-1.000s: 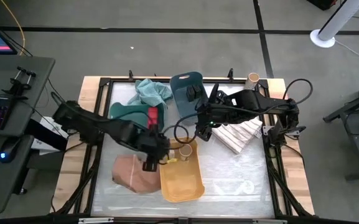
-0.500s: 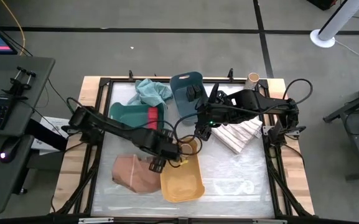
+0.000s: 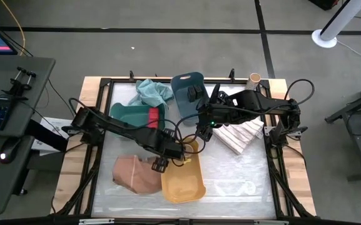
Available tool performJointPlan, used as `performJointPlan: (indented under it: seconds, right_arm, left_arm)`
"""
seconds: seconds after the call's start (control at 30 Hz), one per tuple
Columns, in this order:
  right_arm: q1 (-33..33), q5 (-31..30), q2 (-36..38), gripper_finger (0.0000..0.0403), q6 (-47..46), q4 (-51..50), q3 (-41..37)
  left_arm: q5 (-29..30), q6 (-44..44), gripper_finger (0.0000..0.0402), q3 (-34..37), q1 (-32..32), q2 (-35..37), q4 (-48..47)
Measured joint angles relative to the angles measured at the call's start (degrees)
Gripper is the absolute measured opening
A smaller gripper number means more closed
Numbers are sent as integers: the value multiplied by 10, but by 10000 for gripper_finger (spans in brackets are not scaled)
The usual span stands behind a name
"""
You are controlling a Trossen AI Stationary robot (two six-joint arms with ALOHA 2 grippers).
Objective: Sort spices by type
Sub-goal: Put the bottom gold seasoning bottle into the orange bin, then put the gold seasoning bottle into the orange bin
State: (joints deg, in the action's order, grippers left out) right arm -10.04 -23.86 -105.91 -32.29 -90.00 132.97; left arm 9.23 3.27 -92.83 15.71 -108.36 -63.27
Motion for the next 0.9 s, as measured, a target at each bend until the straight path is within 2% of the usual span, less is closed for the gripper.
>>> performJointPlan:
  seconds: [0.23,0.4,0.53,0.7,0.8,0.9]
  right_arm:
    - [0,0,0,350,2,0,0]
    - [0,5,0,350,2,0,0]
    - [0,35,0,350,11,0,-27]
    - [1,41,26,350,-13,0,-148]
    - [15,41,78,350,-60,3,-252]
    - [41,11,151,350,-149,1,-354]
  left_arm:
    - [-10,2,301,-55,0,1,0]
    - [-3,-13,301,-65,1,12,-60]
    - [-43,-62,301,-60,4,34,-90]
    - [-48,-142,301,6,25,130,-43]
    - [-19,-211,301,69,39,216,0]
    - [24,-282,301,131,53,302,50]
